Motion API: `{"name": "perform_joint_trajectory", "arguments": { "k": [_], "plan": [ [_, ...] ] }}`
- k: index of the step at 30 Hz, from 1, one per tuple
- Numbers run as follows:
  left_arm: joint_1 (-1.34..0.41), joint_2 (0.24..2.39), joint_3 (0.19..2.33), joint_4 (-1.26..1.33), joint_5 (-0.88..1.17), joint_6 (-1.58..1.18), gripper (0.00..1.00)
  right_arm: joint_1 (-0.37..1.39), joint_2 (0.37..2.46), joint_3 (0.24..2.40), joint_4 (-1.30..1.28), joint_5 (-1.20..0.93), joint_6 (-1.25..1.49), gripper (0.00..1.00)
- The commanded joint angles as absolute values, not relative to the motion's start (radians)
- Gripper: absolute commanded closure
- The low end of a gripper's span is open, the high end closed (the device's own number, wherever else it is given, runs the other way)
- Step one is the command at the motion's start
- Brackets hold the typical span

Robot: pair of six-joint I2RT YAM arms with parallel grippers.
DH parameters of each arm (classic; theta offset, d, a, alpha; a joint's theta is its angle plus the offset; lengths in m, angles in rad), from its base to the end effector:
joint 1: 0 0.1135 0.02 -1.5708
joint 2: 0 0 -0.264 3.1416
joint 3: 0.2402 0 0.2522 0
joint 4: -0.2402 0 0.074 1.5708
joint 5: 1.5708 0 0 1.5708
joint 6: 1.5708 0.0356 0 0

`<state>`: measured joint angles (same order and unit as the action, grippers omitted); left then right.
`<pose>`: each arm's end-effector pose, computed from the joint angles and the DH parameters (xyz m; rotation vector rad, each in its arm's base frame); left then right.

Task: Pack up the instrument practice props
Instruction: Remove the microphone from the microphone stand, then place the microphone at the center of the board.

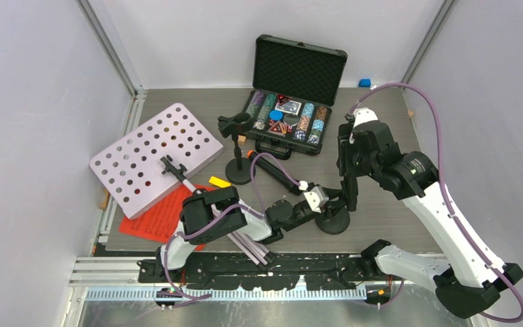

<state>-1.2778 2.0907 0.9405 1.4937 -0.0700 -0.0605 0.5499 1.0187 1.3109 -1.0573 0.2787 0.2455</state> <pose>0.1205 -0.3909 0.1804 0.6933 1.1083 -1.1140 0.1559 0.0841 0.3913 -0.2125 2.2910 0.0821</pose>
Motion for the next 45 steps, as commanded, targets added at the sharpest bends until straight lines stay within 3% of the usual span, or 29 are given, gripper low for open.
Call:
{"name": "perform_joint_trajectory", "arguments": {
  "k": [1,29,34,39,43,45],
  "plan": [
    [-1.285,2.133,0.924,1.431,-0.080,-0.112,1.00,0.549,0.944,1.431,-0.885,0.365,0.241,1.00],
    [-1.285,2.154,0.921,1.431,-0.062,-0.049,1.00,0.549,0.840,1.674,-0.954,0.406,0.235,1.00],
    [-1.284,2.172,0.936,1.431,-0.053,-0.005,0.86,0.549,0.823,1.645,-0.962,0.411,0.227,1.00],
    [-1.285,2.163,0.929,1.431,-0.061,0.032,0.54,0.549,0.812,1.626,-0.969,0.401,0.226,1.00],
    [-1.285,2.145,0.919,1.431,-0.063,0.025,0.19,0.549,0.801,1.608,-0.971,0.377,0.220,1.00],
    [-1.285,2.134,0.913,1.431,-0.071,0.023,0.10,0.549,0.800,1.606,-0.978,0.370,0.220,1.00]
  ]
}}
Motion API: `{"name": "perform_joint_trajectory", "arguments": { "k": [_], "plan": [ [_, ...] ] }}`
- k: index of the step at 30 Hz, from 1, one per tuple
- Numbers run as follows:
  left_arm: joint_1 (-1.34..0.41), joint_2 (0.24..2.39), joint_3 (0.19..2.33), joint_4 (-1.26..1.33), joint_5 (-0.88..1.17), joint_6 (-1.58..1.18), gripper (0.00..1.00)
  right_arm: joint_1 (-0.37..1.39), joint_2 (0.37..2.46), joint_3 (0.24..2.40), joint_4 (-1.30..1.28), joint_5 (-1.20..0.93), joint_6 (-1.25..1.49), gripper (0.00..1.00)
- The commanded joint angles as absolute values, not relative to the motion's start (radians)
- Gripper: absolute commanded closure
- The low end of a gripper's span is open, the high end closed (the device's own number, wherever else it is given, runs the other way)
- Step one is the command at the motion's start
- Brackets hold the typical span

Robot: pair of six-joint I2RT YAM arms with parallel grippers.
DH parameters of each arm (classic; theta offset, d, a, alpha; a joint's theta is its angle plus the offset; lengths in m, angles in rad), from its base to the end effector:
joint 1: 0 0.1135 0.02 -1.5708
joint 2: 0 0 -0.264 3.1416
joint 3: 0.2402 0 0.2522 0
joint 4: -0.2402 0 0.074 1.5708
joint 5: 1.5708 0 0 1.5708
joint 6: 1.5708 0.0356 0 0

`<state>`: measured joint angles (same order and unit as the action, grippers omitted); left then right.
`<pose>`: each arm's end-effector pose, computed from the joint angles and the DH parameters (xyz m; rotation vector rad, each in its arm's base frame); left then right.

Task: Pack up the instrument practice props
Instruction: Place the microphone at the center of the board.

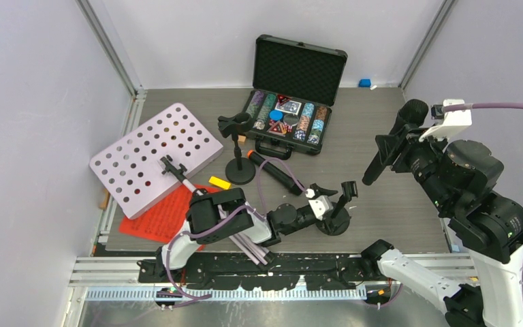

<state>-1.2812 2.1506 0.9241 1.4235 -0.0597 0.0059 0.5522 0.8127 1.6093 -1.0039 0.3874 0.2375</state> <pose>0.1195 -0.3935 0.1455 0.8280 1.1919 -1.0179 0.0679 0.0261 0.5003 0.0009 1.7681 0.2289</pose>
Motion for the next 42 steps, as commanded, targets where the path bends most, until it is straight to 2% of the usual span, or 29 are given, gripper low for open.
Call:
{"name": "perform_joint_trajectory", "arguments": {
  "k": [1,3,8,15,25,28,32,42],
  "plan": [
    [-1.285,2.126,0.909,1.431,-0.073,0.023,0.06,0.549,0.797,1.605,-0.980,0.367,0.219,1.00],
    [-1.285,2.112,0.903,1.431,-0.074,0.023,0.01,0.549,0.792,1.605,-0.982,0.366,0.217,1.00],
    [-1.285,2.064,0.884,1.430,-0.078,0.015,0.00,0.549,0.789,1.622,-0.982,0.355,0.203,1.00],
    [-1.339,1.878,0.771,1.321,-0.211,0.034,0.00,0.549,0.765,1.617,-0.964,0.216,0.188,1.00],
    [-1.543,1.529,0.742,0.746,-0.510,0.071,0.00,0.549,0.845,1.623,-0.948,0.024,0.240,1.00],
    [-1.593,1.443,0.840,0.371,-0.636,-0.061,0.00,0.549,0.880,1.629,-0.921,-0.036,0.261,1.00],
    [-1.619,1.360,0.956,-0.038,-0.682,-0.223,0.00,0.549,0.952,1.656,-0.901,-0.080,0.292,1.00],
    [-1.660,1.166,0.957,-0.511,-0.852,-0.554,0.00,0.549,1.133,1.560,-0.862,-0.096,0.318,1.00]
  ]
}}
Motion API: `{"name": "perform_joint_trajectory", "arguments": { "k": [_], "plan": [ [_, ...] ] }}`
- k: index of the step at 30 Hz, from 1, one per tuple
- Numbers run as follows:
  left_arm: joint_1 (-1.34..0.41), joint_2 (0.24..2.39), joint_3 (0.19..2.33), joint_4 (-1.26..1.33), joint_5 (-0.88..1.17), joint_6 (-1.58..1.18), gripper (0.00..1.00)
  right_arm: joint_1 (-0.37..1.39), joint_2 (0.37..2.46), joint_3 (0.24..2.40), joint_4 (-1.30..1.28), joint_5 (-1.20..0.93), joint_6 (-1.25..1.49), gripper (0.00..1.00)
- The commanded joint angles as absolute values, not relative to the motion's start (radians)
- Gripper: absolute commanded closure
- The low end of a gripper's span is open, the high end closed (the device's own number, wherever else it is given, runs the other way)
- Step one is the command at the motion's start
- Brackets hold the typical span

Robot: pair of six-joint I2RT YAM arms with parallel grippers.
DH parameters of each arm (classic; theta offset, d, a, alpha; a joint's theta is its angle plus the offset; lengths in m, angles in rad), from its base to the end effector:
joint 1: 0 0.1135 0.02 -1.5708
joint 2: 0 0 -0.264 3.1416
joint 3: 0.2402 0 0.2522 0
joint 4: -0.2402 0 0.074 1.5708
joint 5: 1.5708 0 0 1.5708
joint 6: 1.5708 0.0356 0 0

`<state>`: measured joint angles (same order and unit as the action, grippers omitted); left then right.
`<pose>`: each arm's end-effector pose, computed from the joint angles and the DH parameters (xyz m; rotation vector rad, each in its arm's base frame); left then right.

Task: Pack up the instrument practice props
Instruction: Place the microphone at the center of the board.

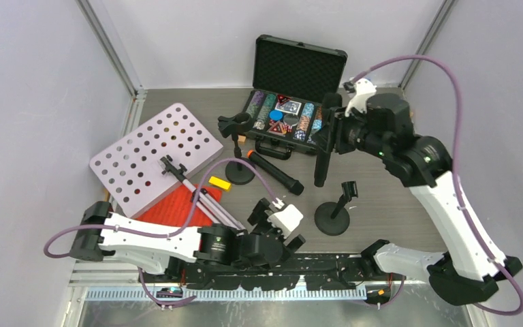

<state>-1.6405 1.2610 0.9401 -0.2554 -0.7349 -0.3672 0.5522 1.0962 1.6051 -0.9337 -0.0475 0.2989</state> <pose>0.0047 -0.2761 0.2899 0.8441 1.8371 -0.4969 0.1557 0.0979 0.4749 -0.2893 2.0242 0.5888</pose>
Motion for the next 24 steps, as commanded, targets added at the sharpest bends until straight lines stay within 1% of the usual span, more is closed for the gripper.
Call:
{"name": "perform_joint_trajectory", "arguments": {
  "k": [1,4,7,11,16,21,24],
  "plan": [
    [-1.663,1.133,0.952,-0.523,-0.861,-0.569,0.00,0.549,1.141,1.549,-0.848,-0.102,0.319,1.00],
    [-1.663,1.036,0.928,-0.564,-0.925,-0.638,0.00,0.551,1.183,1.488,-0.825,-0.138,0.320,1.00],
    [-1.663,0.988,0.954,-0.676,-0.974,-0.705,0.00,0.577,1.223,1.453,-0.817,-0.147,0.307,1.00],
    [-1.663,0.964,1.004,-0.797,-1.027,-0.750,0.00,0.653,1.292,1.418,-0.811,-0.078,0.271,1.00],
    [-1.663,0.951,1.034,-0.827,-1.081,-0.745,0.00,0.733,1.387,1.366,-0.753,-0.006,0.261,0.99],
    [-1.663,0.918,1.024,-0.823,-1.086,-0.734,0.00,0.757,1.428,1.271,-0.643,0.047,0.313,0.96],
    [-1.663,0.889,1.013,-0.820,-1.096,-0.748,0.00,0.761,1.433,1.212,-0.535,0.047,0.346,0.96]
  ]
}}
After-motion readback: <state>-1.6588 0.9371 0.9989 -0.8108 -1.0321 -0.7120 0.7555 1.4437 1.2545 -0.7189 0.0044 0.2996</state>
